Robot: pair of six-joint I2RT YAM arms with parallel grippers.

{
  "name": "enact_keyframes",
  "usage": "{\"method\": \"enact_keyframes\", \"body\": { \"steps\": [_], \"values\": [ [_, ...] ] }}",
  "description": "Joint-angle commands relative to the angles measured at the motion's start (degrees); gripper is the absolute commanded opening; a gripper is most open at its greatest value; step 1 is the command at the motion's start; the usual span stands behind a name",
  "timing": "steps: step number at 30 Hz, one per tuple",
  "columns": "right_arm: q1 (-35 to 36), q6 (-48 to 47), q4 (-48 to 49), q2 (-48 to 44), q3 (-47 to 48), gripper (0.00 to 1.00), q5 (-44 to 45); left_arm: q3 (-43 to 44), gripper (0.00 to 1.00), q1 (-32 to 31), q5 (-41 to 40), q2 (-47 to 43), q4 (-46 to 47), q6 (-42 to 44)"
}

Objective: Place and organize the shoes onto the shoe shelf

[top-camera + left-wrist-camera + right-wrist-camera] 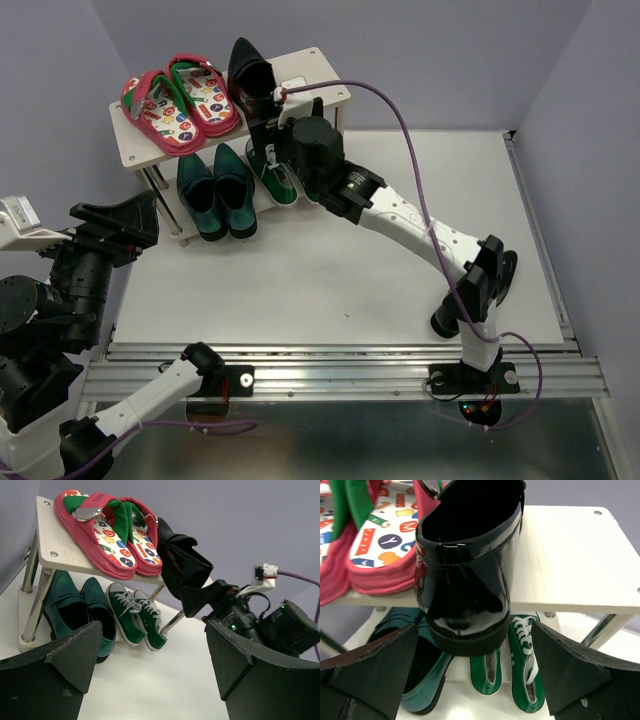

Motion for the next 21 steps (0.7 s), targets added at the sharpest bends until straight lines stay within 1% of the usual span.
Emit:
{"method": "enact_keyframes", "body": {
  "steps": [1, 3, 5, 6, 7, 8, 9, 10, 11, 12, 13, 14, 15, 16, 17, 18, 19, 20, 21],
  "values": [
    [-0.19, 4.27, -1.3, -9.82, -1.01, 1.0, -3.9, -0.17, 0.95, -0.08, 0.0, 0.75, 2.52, 0.43],
    [-0.19, 5.42, -3.77, -11.85, -1.63, 1.0, -4.79, 0.01, 0.95, -0.08, -0.18, 1.01, 2.79, 0.69],
    [-0.19, 6.74, -5.09, -15.8, -3.99, 1.0, -4.62, 0.01, 0.95, -0.08, -0.27, 1.1, 2.96, 1.04],
    [-0.19, 7.27, -5.96, -17.47, -5.4, 1.0, -4.09, 0.27, 0.95, -0.08, -0.44, 1.1, 3.05, 1.04],
    [-0.19, 7.71, -6.32, -19.4, -9.24, 1.0, -3.22, 0.27, 0.95, -0.08, -0.44, 1.01, 3.14, 1.22],
    [-0.19, 9.45, -6.84, -23.51, -11.19, 1.0, -0.08, 0.36, 0.95, -0.08, -0.62, 1.01, 3.14, 1.31],
    [-0.19, 10.51, -8.33, -25.73, -13.47, 1.0, 1.96, 0.27, 0.95, -0.08, -0.79, 0.92, 3.23, 1.31],
    [-0.19, 11.39, -9.3, -28.01, -18.28, 1.0, 6.5, 0.18, 0.95, -0.08, -0.79, 0.84, 3.23, 1.31],
    [-0.19, 14.01, -10.62, -30.3, -20.85, 1.0, 9.33, 0.09, 0.95, -0.08, -0.71, 0.75, 3.4, 1.39],
    [-0.19, 15.78, -14.37, -34.93, -23.4, 1.0, 11.88, -0.34, 0.95, -0.08, -0.53, 0.57, 3.84, 1.48],
    [-0.19, 19.62, -16.93, -37.15, -28.3, 1.0, 17.21, -0.69, 0.95, -0.08, -0.53, 0.57, 4.1, 1.48],
    [-0.19, 22.45, -19.91, -39.35, -28.35, 1.0, 20.05, -0.96, 0.95, -0.08, -0.27, 0.57, 4.46, 1.48],
    [-0.19, 26.13, -27.25, -43.55, -32.62, 1.0, 22.34, -1.74, 0.95, -0.08, -0.01, 0.57, 5.07, 1.57],
    [-0.71, 30.0, -31.68, -45.68, -34.75, 1.0, 24.11, -2.1, 0.95, -0.17, 0.35, 0.66, 5.42, 1.66],
    [-0.71, 39.61, -39.99, -47.88, -38.68, 1.0, 25.95, -2.8, 0.95, -0.08, 0.78, 0.75, 5.77, 1.66],
    [-0.71, 44.66, -43.55, -50.16, -40.81, 1.0, 25.88, -3.15, 0.95, -0.17, 1.22, 0.92, 6.65, 1.75],
    [-0.71, 54.72, -47.33, -54.36, -42.83, 1.0, 25.71, -3.59, 0.95, -0.08, 1.49, 1.27, 7.09, 1.92],
    [-0.71, 59.95, -54.33, -56.32, -46.59, 1.0, 25.36, -4.38, 0.95, -0.08, 2.1, 1.45, 8.05, 1.92],
    [-0.71, 64.7, -56.66, -58.16, -48.63, 1.0, 24.66, -4.82, 0.95, -0.08, 2.28, 1.89, 8.5, 2.01]
  ]
}}
